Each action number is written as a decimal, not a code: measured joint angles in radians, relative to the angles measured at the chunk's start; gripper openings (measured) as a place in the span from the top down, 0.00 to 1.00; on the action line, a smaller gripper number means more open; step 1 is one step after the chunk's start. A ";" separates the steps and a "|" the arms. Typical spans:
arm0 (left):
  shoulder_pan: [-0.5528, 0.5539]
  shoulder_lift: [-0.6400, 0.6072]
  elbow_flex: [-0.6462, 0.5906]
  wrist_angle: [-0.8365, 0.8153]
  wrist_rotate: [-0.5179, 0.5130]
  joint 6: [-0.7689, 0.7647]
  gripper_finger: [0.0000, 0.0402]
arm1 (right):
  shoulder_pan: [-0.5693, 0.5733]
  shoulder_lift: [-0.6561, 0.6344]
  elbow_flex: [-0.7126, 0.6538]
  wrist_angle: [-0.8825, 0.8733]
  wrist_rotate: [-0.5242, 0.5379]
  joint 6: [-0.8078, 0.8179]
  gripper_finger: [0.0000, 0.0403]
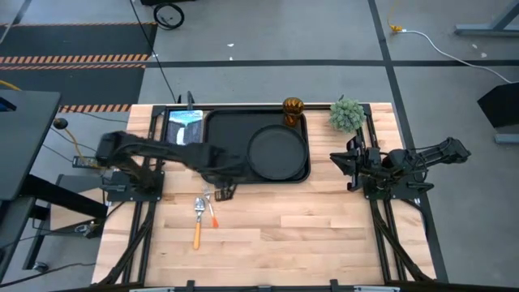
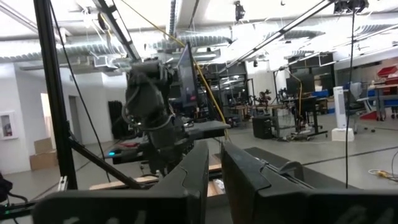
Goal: Pick and place plate/cup/fork/spoon on tray
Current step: Put the orange fork on the black serving tray to the left side of the black plate
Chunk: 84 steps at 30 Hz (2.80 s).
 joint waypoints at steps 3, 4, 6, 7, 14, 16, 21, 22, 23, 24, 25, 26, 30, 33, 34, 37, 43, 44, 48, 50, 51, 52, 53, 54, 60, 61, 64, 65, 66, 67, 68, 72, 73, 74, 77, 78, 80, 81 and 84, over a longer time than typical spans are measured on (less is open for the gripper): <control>-0.044 -0.074 -0.109 0.029 0.017 -0.182 0.69 | 0.000 0.000 0.000 0.003 0.000 0.000 0.88; -0.058 -0.090 -0.135 0.034 0.018 -0.257 0.69 | 0.000 0.000 0.000 0.005 0.000 0.001 0.88; -0.085 -0.111 -0.180 0.047 0.022 -0.411 0.69 | 0.000 0.000 0.000 0.012 0.000 0.007 0.88; -0.096 -0.115 -0.196 0.050 0.026 -0.485 0.69 | 0.000 0.000 0.000 0.018 -0.001 0.013 0.88; -0.155 -0.103 -0.288 0.106 0.069 -1.008 0.69 | 0.000 0.000 0.000 0.094 -0.041 0.030 0.88; -0.175 -0.105 -0.319 0.138 0.099 -1.105 0.69 | 0.000 0.000 0.000 0.106 -0.072 0.025 0.88; -0.230 -0.105 -0.378 0.303 0.126 -1.280 0.69 | 0.000 0.001 0.000 0.093 -0.095 -0.004 0.88; -0.238 -0.104 -0.382 0.324 0.126 -1.306 0.69 | 0.000 0.002 0.000 0.095 -0.096 -0.013 0.88; -0.243 -0.105 -0.387 0.333 0.125 -1.331 0.69 | 0.000 0.004 0.000 0.101 -0.096 -0.025 0.88; -0.247 -0.103 -0.391 0.332 0.124 -1.358 0.69 | 0.000 0.004 0.000 0.105 -0.096 -0.036 0.88; -0.250 -0.098 -0.392 0.325 0.119 -1.382 0.69 | 0.000 0.005 0.000 0.108 -0.096 -0.045 0.88; -0.251 -0.092 -0.392 0.320 0.114 -1.403 0.69 | 0.000 0.005 0.000 0.113 -0.096 -0.057 0.88; -0.256 -0.074 -0.390 0.322 0.087 -1.473 0.69 | 0.000 0.005 0.000 0.114 -0.096 -0.120 0.88; -0.255 -0.045 -0.374 0.309 0.072 -1.505 0.69 | 0.000 0.007 0.000 0.114 -0.088 -0.169 0.88; -0.255 -0.032 -0.368 0.312 0.069 -1.520 0.70 | 0.000 0.007 0.000 0.113 -0.082 -0.180 0.88; -0.255 0.013 -0.357 0.294 0.074 -1.550 0.72 | 0.000 0.008 0.000 0.103 -0.080 -0.196 0.88; -0.255 0.086 -0.323 0.269 0.097 -1.590 0.74 | -0.001 0.015 0.000 0.085 -0.089 -0.200 0.88; -0.255 0.092 -0.316 0.258 0.097 -1.596 0.74 | -0.001 0.015 0.000 0.085 -0.092 -0.202 0.88; -0.255 0.106 -0.304 0.228 0.100 -1.618 0.74 | -0.001 0.015 0.000 0.085 -0.099 -0.215 0.88; -0.255 0.105 -0.304 0.228 0.100 -1.629 0.74 | -0.001 0.015 0.000 0.085 -0.110 -0.220 0.88; -0.255 0.105 -0.304 0.230 0.100 -1.634 0.74 | -0.001 0.015 0.000 0.086 -0.121 -0.222 0.88; -0.255 0.105 -0.304 0.227 0.100 -1.641 0.74 | -0.001 0.015 0.000 0.090 -0.131 -0.223 0.88; -0.255 0.105 -0.304 0.224 0.100 -1.647 0.74 | -0.001 0.015 0.000 0.093 -0.140 -0.223 0.88; -0.255 0.105 -0.304 0.225 0.100 -1.649 0.74 | -0.001 0.015 0.000 0.092 -0.149 -0.223 0.88; -0.255 0.127 -0.305 0.216 0.108 -1.675 0.74 | -0.001 0.015 0.000 0.092 -0.177 -0.221 0.88; -0.255 0.134 -0.305 0.215 0.114 -1.675 0.74 | -0.001 0.015 0.000 0.092 -0.182 -0.217 0.88; -0.255 0.159 -0.306 0.215 0.148 -1.672 0.74 | -0.001 0.015 0.000 0.092 -0.210 -0.203 0.88; -0.255 0.161 -0.307 0.213 0.157 -1.671 0.74 | -0.001 0.015 0.000 0.092 -0.219 -0.199 0.88; -0.255 0.160 -0.307 0.213 0.159 -1.672 0.74 | -0.001 0.015 0.000 0.092 -0.224 -0.198 0.88; -0.255 0.159 -0.307 0.217 0.159 -1.675 0.74 | -0.001 0.015 0.000 0.092 -0.226 -0.196 0.88; -0.255 0.159 -0.307 0.217 0.159 -1.675 0.74 | -0.001 0.015 0.000 0.091 -0.228 -0.196 0.88; -0.255 0.160 -0.307 0.220 0.159 -1.674 0.74 | -0.001 0.015 0.000 0.091 -0.228 -0.196 0.88; -0.255 0.159 -0.307 0.223 0.159 -1.671 0.74 | -0.001 0.015 0.000 0.091 -0.229 -0.196 0.88; -0.255 0.159 -0.307 0.227 0.159 -1.668 0.74 | -0.001 0.015 0.000 0.091 -0.229 -0.196 0.88; -0.255 0.159 -0.307 0.232 0.158 -1.666 0.74 | -0.001 0.015 0.000 0.091 -0.229 -0.196 0.88; -0.255 0.159 -0.307 0.234 0.158 -1.666 0.74 | -0.001 0.015 0.000 0.091 -0.229 -0.196 0.88; -0.255 0.159 -0.307 0.238 0.158 -1.666 0.74 | -0.001 0.015 0.000 0.091 -0.229 -0.196 0.88; -0.255 0.159 -0.307 0.239 0.157 -1.666 0.74 | -0.001 0.015 0.000 0.091 -0.229 -0.196 0.88; -0.255 0.159 -0.307 0.247 0.156 -1.665 0.74 | -0.001 0.015 0.000 0.091 -0.229 -0.196 0.88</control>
